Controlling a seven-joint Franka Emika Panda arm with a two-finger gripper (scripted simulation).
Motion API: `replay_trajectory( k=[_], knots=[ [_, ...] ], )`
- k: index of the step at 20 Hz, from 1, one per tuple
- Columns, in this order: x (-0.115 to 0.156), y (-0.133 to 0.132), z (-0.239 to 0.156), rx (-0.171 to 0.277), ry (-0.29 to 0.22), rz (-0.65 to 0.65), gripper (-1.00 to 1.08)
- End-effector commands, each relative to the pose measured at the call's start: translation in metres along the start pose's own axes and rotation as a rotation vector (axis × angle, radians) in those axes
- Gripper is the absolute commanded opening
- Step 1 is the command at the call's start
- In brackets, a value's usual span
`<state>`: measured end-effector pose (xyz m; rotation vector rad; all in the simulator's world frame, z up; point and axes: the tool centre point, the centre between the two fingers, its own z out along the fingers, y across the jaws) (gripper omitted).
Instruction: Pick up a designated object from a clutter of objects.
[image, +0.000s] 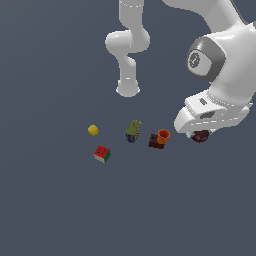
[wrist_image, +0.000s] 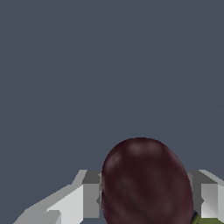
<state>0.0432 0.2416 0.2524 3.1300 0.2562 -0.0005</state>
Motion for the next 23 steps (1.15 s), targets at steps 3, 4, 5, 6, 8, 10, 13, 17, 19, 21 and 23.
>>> replay_trajectory(
  k=[3, 4, 5, 6, 8, 10, 13, 17, 19, 21, 23],
  knots=[
    [-0.009, -0.003, -0.053, 0.001, 0.000, 0.000, -1.00],
    [-0.010, -0.004, -0.063, 0.001, 0.000, 0.000, -1.00],
    [-0.012, -0.005, -0.074, 0.001, 0.000, 0.000, -1.00],
    [-0.013, -0.006, -0.083, 0.001, 0.000, 0.000, -1.00],
    [-0.015, -0.007, -0.101, 0.001, 0.000, 0.000, -1.00],
    [-0.017, -0.008, -0.116, 0.001, 0.000, 0.000, -1.00],
    [-0.019, -0.009, -0.133, 0.001, 0.000, 0.000, -1.00],
    [-0.020, -0.010, -0.149, 0.001, 0.000, 0.001, -1.00],
    [-0.020, -0.010, -0.153, 0.001, 0.000, 0.001, -1.00],
    [-0.020, -0.011, -0.155, 0.001, 0.000, 0.001, -1.00],
    [-0.020, -0.011, -0.155, 0.001, 0.000, 0.001, -1.00]
  ],
)
